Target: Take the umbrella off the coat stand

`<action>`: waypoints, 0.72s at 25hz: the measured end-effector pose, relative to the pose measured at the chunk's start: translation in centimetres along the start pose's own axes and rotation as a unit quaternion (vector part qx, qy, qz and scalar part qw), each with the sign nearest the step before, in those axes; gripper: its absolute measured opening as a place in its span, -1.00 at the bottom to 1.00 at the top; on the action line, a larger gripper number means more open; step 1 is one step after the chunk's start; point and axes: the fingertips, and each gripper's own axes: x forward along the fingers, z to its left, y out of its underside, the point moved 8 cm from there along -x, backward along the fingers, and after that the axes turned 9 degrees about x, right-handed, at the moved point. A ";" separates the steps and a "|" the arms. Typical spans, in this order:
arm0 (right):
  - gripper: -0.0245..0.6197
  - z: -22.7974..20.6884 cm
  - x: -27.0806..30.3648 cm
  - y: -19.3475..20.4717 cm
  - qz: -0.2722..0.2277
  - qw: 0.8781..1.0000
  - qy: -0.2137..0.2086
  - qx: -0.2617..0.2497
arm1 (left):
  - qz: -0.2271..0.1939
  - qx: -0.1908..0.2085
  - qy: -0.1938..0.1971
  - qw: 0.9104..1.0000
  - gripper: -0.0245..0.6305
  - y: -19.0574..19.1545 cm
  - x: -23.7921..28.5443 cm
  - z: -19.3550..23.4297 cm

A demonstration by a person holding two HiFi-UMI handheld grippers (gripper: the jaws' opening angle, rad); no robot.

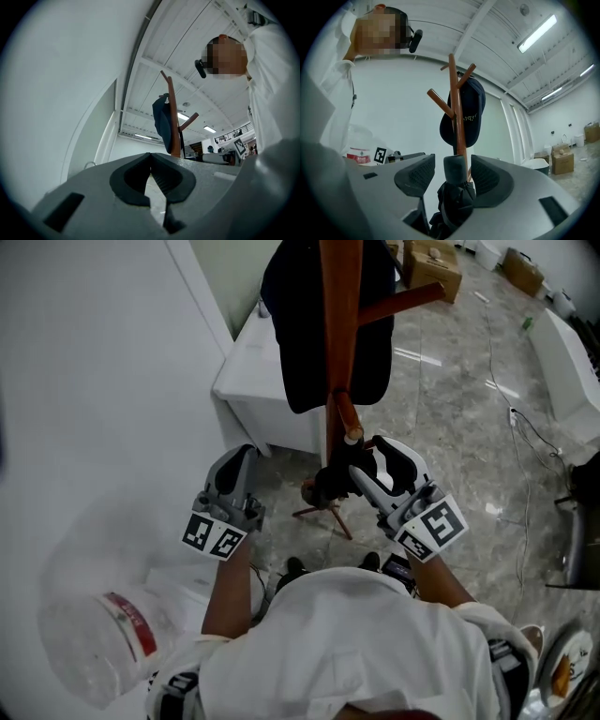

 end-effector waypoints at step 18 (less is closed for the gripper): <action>-0.25 -0.6 3.1 1.1 0.068 0.997 0.031 -0.004 | 0.002 -0.022 -0.009 1.000 -0.88 0.9 -1.8 1.3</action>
